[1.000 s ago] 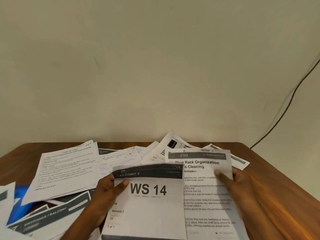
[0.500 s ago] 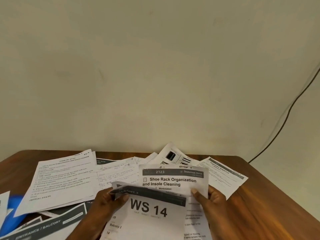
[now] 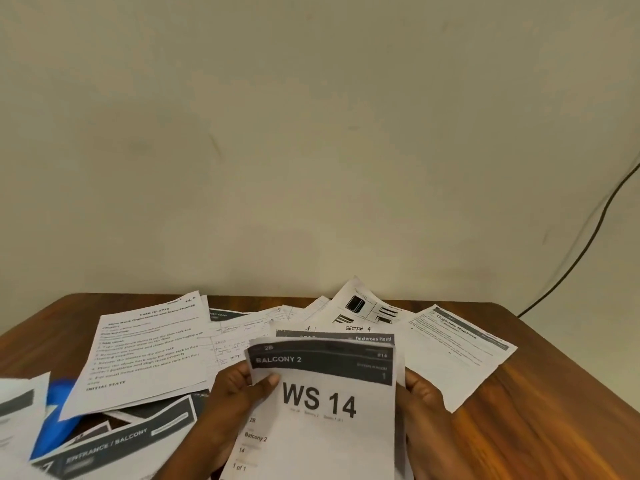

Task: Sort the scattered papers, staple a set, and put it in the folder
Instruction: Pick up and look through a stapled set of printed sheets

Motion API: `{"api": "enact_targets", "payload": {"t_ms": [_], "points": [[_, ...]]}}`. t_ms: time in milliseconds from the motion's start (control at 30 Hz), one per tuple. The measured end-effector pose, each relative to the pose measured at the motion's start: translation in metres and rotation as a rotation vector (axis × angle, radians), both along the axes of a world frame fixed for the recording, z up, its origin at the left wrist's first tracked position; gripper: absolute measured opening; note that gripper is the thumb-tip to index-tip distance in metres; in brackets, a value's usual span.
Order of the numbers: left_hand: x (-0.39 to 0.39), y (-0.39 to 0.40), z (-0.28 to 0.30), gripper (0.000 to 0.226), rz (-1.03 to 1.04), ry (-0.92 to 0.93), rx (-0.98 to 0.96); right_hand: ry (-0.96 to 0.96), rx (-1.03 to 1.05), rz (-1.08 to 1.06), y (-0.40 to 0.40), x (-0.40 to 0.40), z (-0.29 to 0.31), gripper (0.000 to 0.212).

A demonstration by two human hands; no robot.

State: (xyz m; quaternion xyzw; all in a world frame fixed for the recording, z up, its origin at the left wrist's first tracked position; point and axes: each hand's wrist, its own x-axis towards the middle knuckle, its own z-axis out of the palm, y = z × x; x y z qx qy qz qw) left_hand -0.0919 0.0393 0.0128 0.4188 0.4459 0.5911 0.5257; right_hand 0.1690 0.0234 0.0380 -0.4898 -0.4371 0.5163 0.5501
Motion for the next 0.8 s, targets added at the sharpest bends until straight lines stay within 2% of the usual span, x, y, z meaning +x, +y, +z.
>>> {"api": "enact_targets", "payload": {"t_ms": [67,167,267,300,333,400,500,600,700,800], "points": [[0.004,-0.001,0.002,0.028,-0.004,0.001,-0.010,0.056,-0.037,-0.016,-0.001,-0.004,0.000,0.024],[0.008,-0.003,0.004,0.025,0.014,0.025,-0.030,0.080,-0.060,-0.111,-0.002,0.003,-0.009,0.060],[0.011,-0.004,0.002,0.021,0.043,0.054,-0.032,0.068,-0.060,-0.080,0.003,0.008,-0.014,0.083],[0.011,-0.004,0.000,0.022,0.044,0.062,-0.023,0.037,-0.025,-0.050,-0.002,0.004,-0.003,0.079],[0.012,-0.004,-0.001,0.023,0.047,0.069,-0.015,0.060,0.018,-0.049,-0.005,0.002,0.003,0.060],[0.014,-0.004,-0.002,0.026,0.050,0.100,0.003,0.113,0.097,-0.006,-0.011,-0.001,0.004,0.007],[0.018,-0.003,0.000,0.042,0.060,0.190,0.027,-0.003,0.082,0.125,-0.001,-0.004,-0.018,0.018],[0.017,0.000,0.000,0.059,0.062,0.177,0.009,-0.093,0.080,0.069,0.006,-0.001,-0.032,0.024],[0.018,0.003,0.001,0.055,0.083,0.223,-0.038,-0.107,0.026,0.075,0.007,-0.002,-0.030,0.024],[0.020,0.005,-0.002,0.039,0.058,0.204,-0.081,-0.097,0.014,0.093,0.011,-0.001,-0.033,0.026]]}}
